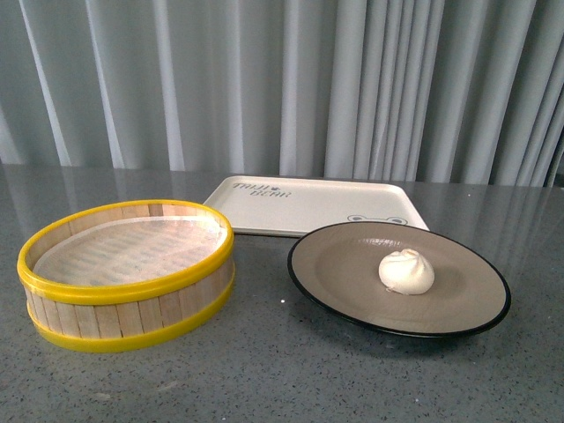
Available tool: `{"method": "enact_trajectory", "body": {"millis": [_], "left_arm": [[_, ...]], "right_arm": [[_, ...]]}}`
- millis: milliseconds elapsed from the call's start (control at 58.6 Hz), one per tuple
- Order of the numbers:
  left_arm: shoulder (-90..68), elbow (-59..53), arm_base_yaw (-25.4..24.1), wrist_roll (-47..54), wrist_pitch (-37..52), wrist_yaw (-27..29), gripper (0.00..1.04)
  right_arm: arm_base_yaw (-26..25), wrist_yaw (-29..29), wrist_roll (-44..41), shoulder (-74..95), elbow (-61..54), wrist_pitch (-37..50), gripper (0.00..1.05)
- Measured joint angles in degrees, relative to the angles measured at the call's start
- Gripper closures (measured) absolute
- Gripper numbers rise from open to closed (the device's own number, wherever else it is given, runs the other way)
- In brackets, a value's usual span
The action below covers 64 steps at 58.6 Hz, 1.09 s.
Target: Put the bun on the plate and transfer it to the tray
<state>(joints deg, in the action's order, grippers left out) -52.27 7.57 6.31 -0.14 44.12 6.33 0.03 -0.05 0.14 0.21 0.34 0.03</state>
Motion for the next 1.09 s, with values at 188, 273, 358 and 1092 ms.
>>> {"method": "enact_trajectory", "body": {"millis": [188,273,358,1092], "left_arm": [[7.5,-3.0,-4.5,0.0,-4.5,-5.7,1.01],[10.3,-3.8,-5.9,0.0,-6.4,-5.9,1.01],[11.9,-5.6,-6.2,0.0,-5.6,-6.1,1.01],[34.6,-6.1,-6.2,0.0,-26.3,-6.3,1.01]], "right_arm": [[0.0,0.0,0.0,0.0,0.0,0.0,0.08],[0.0,0.0,0.0,0.0,0.0,0.0,0.08],[0.0,0.0,0.0,0.0,0.0,0.0,0.08],[0.0,0.0,0.0,0.0,0.0,0.0,0.08]]}}
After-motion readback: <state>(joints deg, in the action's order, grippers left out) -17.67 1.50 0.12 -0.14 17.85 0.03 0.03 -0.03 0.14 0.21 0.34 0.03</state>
